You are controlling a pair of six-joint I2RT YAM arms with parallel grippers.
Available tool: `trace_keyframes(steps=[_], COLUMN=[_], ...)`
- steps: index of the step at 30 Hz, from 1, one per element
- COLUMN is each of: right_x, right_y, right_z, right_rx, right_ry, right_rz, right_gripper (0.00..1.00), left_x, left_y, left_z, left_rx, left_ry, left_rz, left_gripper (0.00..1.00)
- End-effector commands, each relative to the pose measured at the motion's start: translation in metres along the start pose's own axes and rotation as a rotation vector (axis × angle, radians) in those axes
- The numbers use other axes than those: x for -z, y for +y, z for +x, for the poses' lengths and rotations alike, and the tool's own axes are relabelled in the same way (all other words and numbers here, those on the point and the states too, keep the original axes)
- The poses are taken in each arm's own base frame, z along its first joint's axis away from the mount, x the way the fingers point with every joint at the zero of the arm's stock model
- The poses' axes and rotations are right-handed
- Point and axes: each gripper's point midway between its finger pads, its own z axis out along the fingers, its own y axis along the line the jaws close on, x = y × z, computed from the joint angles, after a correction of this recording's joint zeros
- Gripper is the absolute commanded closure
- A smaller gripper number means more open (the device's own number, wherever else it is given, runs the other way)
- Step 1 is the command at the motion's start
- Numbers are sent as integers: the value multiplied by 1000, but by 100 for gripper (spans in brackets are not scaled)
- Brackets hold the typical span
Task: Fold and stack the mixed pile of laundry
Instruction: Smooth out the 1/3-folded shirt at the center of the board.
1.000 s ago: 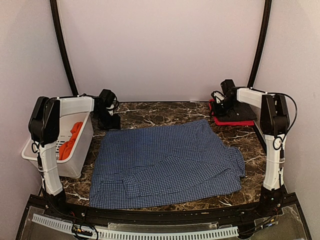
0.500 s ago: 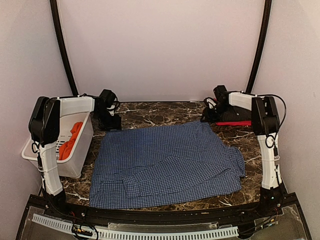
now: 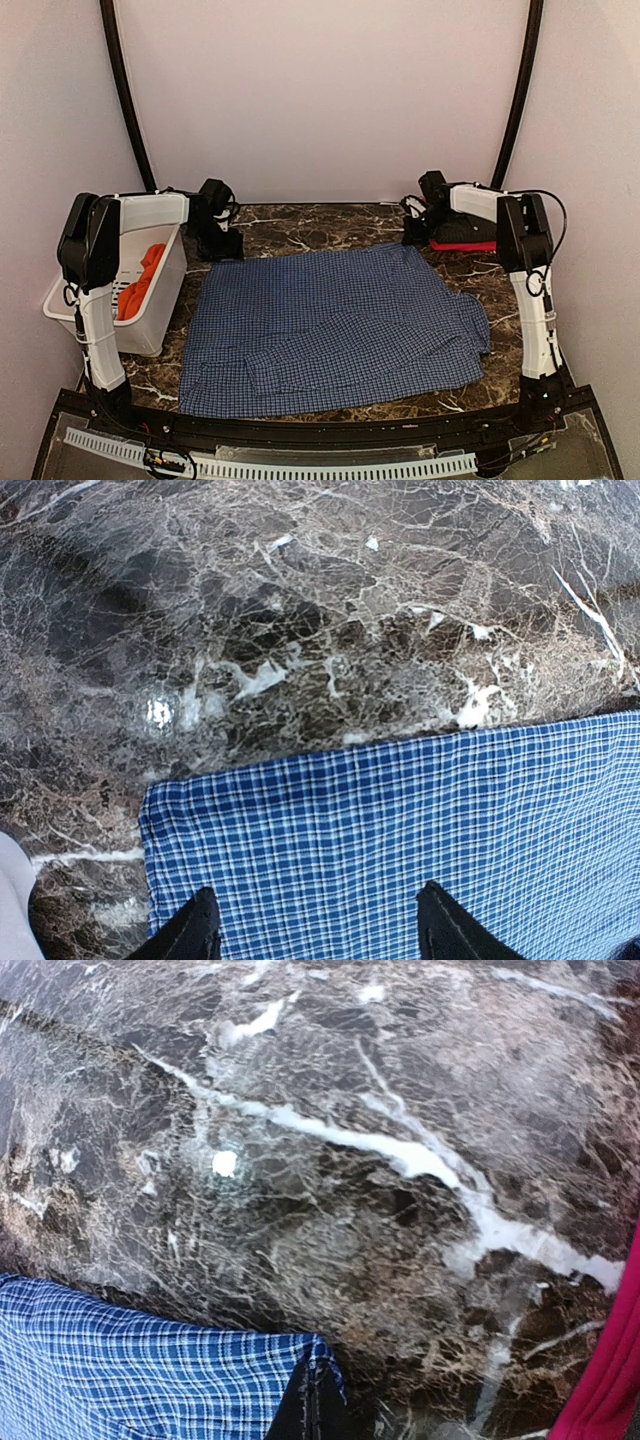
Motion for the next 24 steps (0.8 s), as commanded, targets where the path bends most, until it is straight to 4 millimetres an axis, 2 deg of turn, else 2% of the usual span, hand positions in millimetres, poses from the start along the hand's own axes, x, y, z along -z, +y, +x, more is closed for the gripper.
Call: trace_keyframes(steps=[1, 6, 10, 14, 16, 18, 21, 24], right_x=[37, 76, 87, 80, 72, 64, 52, 39], right_y=[-12, -39, -47, -41, -29, -21, -9, -5], right_z=[-15, -33, -37, -37, -36, -33, -28, -21], right_rx=[-8, -40, -56, -58, -58, -54, -33, -23], right_ry=[-83, -191, -219, -216, -194, -165, -140, -101], right_rz=[74, 161, 168, 117, 34, -23, -41, -22], right_gripper=[100, 100, 100, 100, 100, 86, 69, 65], left_x=[14, 16, 18, 20, 21, 20, 19, 18], left_y=[0, -1, -1, -3, -3, -3, -3, -3], left_z=[-5, -11, -16, -19, -19, -18, -16, -15], left_rx=[-13, -17, -20, -24, -25, -25, -23, -20], left_ry=[-21, -42, -59, -67, -64, -61, -54, -52], left_rz=[0, 1, 1, 4, 5, 7, 8, 11], left_gripper=[33, 33, 33, 33, 33, 33, 33, 33])
